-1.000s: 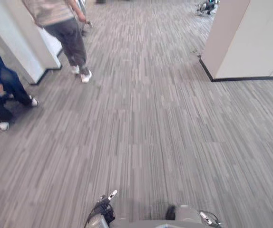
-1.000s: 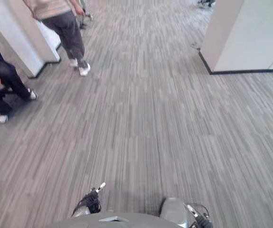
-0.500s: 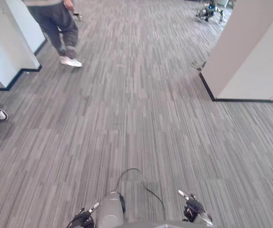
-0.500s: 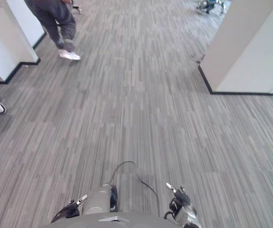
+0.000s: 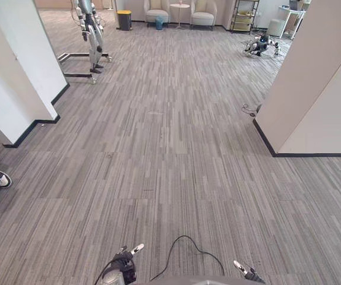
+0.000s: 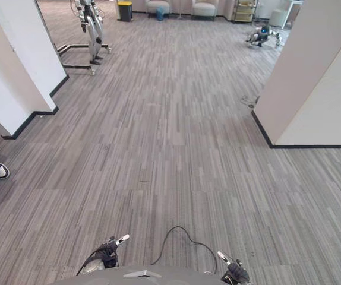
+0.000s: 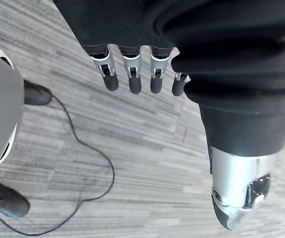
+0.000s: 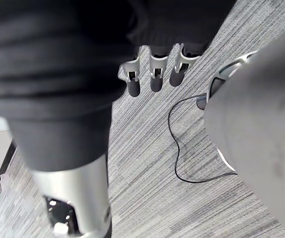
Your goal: Organize washtable
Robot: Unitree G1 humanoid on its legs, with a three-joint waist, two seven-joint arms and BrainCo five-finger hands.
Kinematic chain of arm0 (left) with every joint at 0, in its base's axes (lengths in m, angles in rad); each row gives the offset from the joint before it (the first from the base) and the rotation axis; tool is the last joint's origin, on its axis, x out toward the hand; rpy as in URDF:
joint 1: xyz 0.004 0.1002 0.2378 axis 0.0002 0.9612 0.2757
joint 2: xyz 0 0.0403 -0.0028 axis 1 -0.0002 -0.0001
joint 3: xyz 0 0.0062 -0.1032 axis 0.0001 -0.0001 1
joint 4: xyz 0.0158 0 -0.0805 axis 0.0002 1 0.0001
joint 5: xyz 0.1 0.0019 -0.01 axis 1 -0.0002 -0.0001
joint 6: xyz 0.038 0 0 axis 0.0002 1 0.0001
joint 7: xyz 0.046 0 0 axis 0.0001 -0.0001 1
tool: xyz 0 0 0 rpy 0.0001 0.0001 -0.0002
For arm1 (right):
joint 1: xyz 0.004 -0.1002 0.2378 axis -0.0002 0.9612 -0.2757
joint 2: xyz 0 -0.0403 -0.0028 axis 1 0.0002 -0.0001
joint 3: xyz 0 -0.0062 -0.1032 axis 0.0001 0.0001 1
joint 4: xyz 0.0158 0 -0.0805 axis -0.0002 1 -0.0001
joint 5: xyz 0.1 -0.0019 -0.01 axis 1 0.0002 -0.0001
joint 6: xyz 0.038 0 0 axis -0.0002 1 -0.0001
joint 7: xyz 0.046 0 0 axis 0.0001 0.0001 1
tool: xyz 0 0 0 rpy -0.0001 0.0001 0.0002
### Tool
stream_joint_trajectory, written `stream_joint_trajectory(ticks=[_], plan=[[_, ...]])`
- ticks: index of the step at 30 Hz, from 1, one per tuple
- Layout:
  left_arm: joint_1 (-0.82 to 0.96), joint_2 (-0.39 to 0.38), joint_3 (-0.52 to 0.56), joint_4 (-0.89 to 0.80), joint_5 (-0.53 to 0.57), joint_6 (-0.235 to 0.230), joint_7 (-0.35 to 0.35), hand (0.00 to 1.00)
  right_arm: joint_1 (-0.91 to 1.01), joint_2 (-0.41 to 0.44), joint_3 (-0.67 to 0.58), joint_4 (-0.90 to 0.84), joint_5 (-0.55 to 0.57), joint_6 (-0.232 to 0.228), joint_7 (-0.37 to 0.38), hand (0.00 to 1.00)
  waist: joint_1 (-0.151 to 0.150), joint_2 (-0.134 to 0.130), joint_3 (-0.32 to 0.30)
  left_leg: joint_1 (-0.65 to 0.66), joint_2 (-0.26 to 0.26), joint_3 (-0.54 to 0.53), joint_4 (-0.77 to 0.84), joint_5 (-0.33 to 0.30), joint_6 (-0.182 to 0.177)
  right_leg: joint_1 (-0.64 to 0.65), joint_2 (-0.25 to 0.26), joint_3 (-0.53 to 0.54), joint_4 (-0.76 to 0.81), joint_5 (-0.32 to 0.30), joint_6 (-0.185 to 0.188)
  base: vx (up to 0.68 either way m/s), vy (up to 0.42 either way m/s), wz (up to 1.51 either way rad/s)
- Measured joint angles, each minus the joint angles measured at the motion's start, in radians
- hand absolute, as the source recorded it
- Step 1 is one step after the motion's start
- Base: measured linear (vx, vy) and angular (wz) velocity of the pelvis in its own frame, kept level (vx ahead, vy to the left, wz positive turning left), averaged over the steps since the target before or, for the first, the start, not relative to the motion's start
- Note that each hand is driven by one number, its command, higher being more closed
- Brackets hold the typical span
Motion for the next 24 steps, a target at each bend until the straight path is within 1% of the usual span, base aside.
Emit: stream_joint_trajectory(ticks=[3, 5, 7, 9, 10, 11, 12, 13, 14, 15, 16, 17, 18, 19, 20, 21, 22, 23, 24], plan=[[0.003, 0.005, 0.0, 0.023, 0.035, 0.0, -0.008, 0.0, -0.001, -0.01, -0.017, 0.015, 0.006, 0.002, 0.002, 0.0, 0.0, 0.004, -0.023, -0.034, 0.0, -0.008, -0.023, 0.013, -0.003, -0.022, 0.019, -0.004, -0.039, 0.018, 0.001, 0.06, -0.039, 0.03], [0.003, 0.012, 0.0, 0.039, 0.041, 0.004, -0.015, 0.0, -0.021, -0.019, -0.03, 0.049, 0.007, 0.005, 0.003, 0.0, -0.004, 0.005, -0.025, -0.06, 0.003, -0.023, -0.031, 0.024, -0.006, -0.042, 0.025, -0.016, -0.047, 0.018, 0.0, 0.09, -0.058, 0.21], [0.0, 0.018, 0.002, 0.039, 0.056, 0.005, -0.017, 0.0, -0.034, -0.025, -0.033, 0.065, 0.008, 0.014, 0.003, 0.0, -0.004, 0.007, -0.023, -0.099, 0.019, -0.043, -0.012, 0.016, -0.014, -0.06, 0.037, -0.037, -0.044, -0.005, -0.018, 0.1, -0.109, 0.32], [0.003, 0.023, 0.019, 0.037, 0.056, 0.005, -0.017, 0.0, -0.058, -0.038, -0.03, 0.087, 0.008, 0.017, 0.004, 0.0, -0.002, 0.017, -0.011, -0.135, 0.054, -0.056, 0.081, -0.034, -0.028, -0.068, 0.057, -0.037, -0.015, -0.051, -0.027, 0.12, -0.12, 0.17], [0.007, 0.032, 0.037, 0.025, 0.053, 0.005, -0.017, 0.0, -0.071, -0.04, -0.011, 0.086, 0.008, 0.016, 0.002, 0.0, 0.003, 0.011, -0.007, -0.194, 0.077, -0.059, 0.225, -0.07, -0.033, -0.064, 0.061, -0.036, -0.006, -0.077, -0.028, 0.05, -0.141, 0.03], [0.01, 0.034, 0.049, -0.012, 0.051, 0.003, -0.016, 0.0, -0.089, -0.04, 0.022, 0.088, 0.006, 0.014, 0.002, 0.0, 0.009, 0.003, 0.013, -0.289, 0.102, -0.063, 0.451, -0.066, -0.025, -0.045, 0.063, -0.036, 0.001, -0.09, -0.034, 0.02, -0.154, -0.03], [0.011, 0.032, 0.056, -0.03, 0.042, -0.001, -0.016, 0.0, -0.093, -0.047, 0.043, 0.087, -0.006, 0.012, 0.001, 0.0, 0.014, 0.005, 0.031, -0.328, 0.123, -0.074, 0.566, -0.053, -0.005, -0.022, 0.07, -0.035, 0.001, -0.093, -0.04, -0.1, -0.199, -0.18], [0.011, 0.021, 0.059, -0.062, 0.015, -0.004, -0.014, 0.0, -0.104, -0.071, 0.106, 0.085, -0.067, 0.008, -0.002, 0.0, 0.028, 0.028, 0.067, -0.429, 0.172, -0.113, 0.819, 0.04, 0.048, 0.032, 0.097, -0.027, 0.002, -0.116, -0.05, -0.12, -0.157, -0.21], [0.01, 0.02, 0.057, -0.076, 0.009, -0.012, -0.013, 0.0, -0.113, -0.078, 0.136, 0.085, -0.084, 0.005, -0.004, 0.0, 0.037, 0.024, 0.075, -0.49, 0.176, -0.137, 0.923, 0.062, 0.042, 0.048, 0.093, -0.027, 0.003, -0.134, -0.057, -0.14, -0.123, -0.2], [0.01, 0.021, 0.055, -0.083, 0.001, -0.016, -0.012, 0.0, -0.114, -0.078, 0.144, 0.085, -0.084, 0.002, -0.003, 0.0, 0.04, 0.022, 0.076, -0.525, 0.172, -0.135, 0.954, 0.049, 0.04, 0.055, 0.086, -0.027, 0.004, -0.142, -0.056, -0.12, -0.053, -0.07], [0.007, 0.023, 0.054, -0.085, -0.015, -0.026, -0.011, 0.0, -0.118, -0.08, 0.145, 0.085, -0.084, -0.001, -0.003, 0.0, 0.043, 0.019, 0.076, -0.575, 0.165, -0.116, 0.96, 0.024, 0.038, 0.058, 0.076, -0.026, 0.001, -0.15, -0.052, -0.22, -0.001, -0.05], [-0.006, 0.026, 0.054, -0.084, -0.026, -0.032, -0.009, 0.0, -0.133, -0.081, 0.143, 0.087, -0.092, 0.0, -0.003, 0.0, 0.048, 0.012, 0.083, -0.628, 0.145, -0.068, 0.824, 0.007, 0.024, 0.059, 0.06, -0.027, -0.007, -0.149, -0.036, -0.26, 0.02, -0.09], [-0.007, 0.029, 0.054, -0.083, -0.026, -0.032, -0.007, 0.0, -0.138, -0.081, 0.144, 0.087, -0.096, 0.001, -0.003, 0.0, 0.052, 0.009, 0.085, -0.632, 0.133, -0.048, 0.724, 0.008, 0.023, 0.06, 0.055, -0.024, -0.012, -0.146, -0.026, -0.28, 0.031, -0.14], [-0.004, 0.032, 0.058, -0.081, -0.026, -0.032, -0.005, 0.0, -0.147, -0.079, 0.145, 0.086, -0.114, 0.001, -0.003, 0.0, 0.055, 0.008, 0.089, -0.629, 0.119, -0.03, 0.562, 0.016, 0.014, 0.072, 0.052, -0.022, -0.029, -0.146, -0.017, -0.22, 0.031, -0.19], [0.0, 0.031, 0.08, -0.08, -0.025, -0.03, 0.003, 0.0, -0.159, -0.075, 0.147, 0.08, -0.119, 0.001, -0.003, 0.0, 0.056, 0.007, 0.091, -0.618, 0.107, -0.012, 0.352, 0.061, 0.004, 0.091, 0.052, -0.02, -0.05, -0.147, -0.001, -0.17, 0.044, -0.18], [0.008, 0.025, 0.102, -0.081, -0.025, -0.027, 0.008, 0.0, -0.164, -0.074, 0.168, 0.068, -0.121, 0.0, -0.003, 0.0, 0.056, 0.005, 0.093, -0.611, 0.106, 0.007, 0.225, 0.104, 0.006, 0.111, 0.052, -0.02, -0.06, -0.154, 0.014, 0.07, 0.079, -0.18], [0.016, 0.019, 0.127, -0.082, -0.025, -0.027, 0.011, 0.0, -0.17, -0.072, 0.187, 0.065, -0.122, -0.002, -0.003, 0.0, 0.064, 0.003, 0.093, -0.609, 0.108, 0.008, 0.131, 0.132, 0.007, 0.136, 0.05, -0.021, -0.062, -0.176, 0.046, 0.22, 0.101, -0.12], [0.018, 0.02, 0.134, -0.082, -0.025, -0.027, 0.012, 0.0, -0.173, -0.069, 0.19, 0.065, -0.122, -0.002, -0.003, 0.0, 0.071, -0.001, 0.096, -0.609, 0.108, 0.007, 0.133, 0.173, 0.015, 0.15, 0.044, -0.02, -0.062, -0.189, 0.061, 0.52, 0.169, -0.14], [0.02, 0.035, 0.139, -0.081, -0.024, -0.023, 0.015, 0.0, -0.181, -0.049, 0.197, 0.067, -0.122, -0.003, -0.002, 0.0, 0.09, -0.043, 0.09, -0.62, 0.081, 0.031, 0.209, 0.238, 0.041, 0.179, -0.003, -0.015, -0.06, -0.221, 0.052, 0.49, 0.141, -0.04]])
